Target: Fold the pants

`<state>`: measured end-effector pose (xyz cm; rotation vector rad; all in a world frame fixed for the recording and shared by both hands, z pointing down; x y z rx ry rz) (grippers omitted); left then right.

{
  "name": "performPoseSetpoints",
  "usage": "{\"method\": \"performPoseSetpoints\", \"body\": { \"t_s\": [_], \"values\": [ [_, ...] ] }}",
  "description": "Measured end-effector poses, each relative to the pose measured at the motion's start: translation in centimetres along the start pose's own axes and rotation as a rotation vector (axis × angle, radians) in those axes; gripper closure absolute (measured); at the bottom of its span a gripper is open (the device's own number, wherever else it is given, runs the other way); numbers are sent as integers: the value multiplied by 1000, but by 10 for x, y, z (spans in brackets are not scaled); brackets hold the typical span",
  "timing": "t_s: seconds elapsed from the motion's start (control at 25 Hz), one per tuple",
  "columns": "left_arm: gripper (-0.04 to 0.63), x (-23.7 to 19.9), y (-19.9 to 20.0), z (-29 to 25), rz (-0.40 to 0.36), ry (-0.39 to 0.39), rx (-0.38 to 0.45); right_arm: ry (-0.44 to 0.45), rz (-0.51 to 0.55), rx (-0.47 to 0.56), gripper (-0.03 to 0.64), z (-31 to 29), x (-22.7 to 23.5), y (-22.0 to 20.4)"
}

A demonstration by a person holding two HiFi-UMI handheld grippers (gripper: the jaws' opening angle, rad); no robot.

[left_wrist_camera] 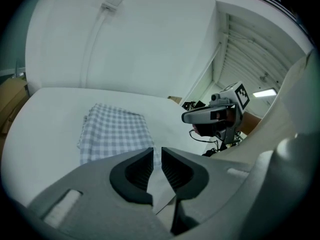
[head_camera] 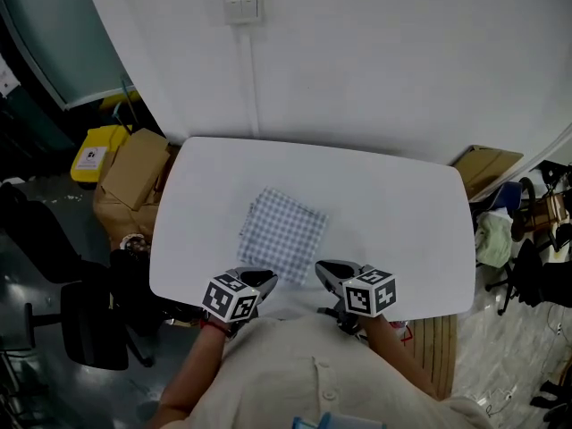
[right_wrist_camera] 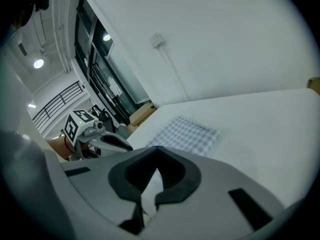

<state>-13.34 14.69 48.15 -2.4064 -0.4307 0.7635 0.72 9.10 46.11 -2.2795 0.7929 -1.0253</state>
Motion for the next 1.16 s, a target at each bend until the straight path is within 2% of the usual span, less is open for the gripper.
{"method": "performPoseSetpoints", "body": {
  "t_s": [0.2,0.52,1.16],
  "values": [
    [538,5,1,0,-51,-23,-16,-18,47,-8,601,-3,-8,4],
    [538,1,2,-1,-61,-45,-17,-17,71,-12,601,-8,-14,11],
    [538,-12,4,1,-23,-58,-6,-13,90,-74,601,-19,-19,14]
  ]
}}
Point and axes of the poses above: the fingertips, and each gripper's own axes: z backward along the fingers, x to its right, y out of its top, the point moved 4 cm from there along z, backward along the fingers, and after that the axes turned 3 degrees about -x, right-handed, at the moved point
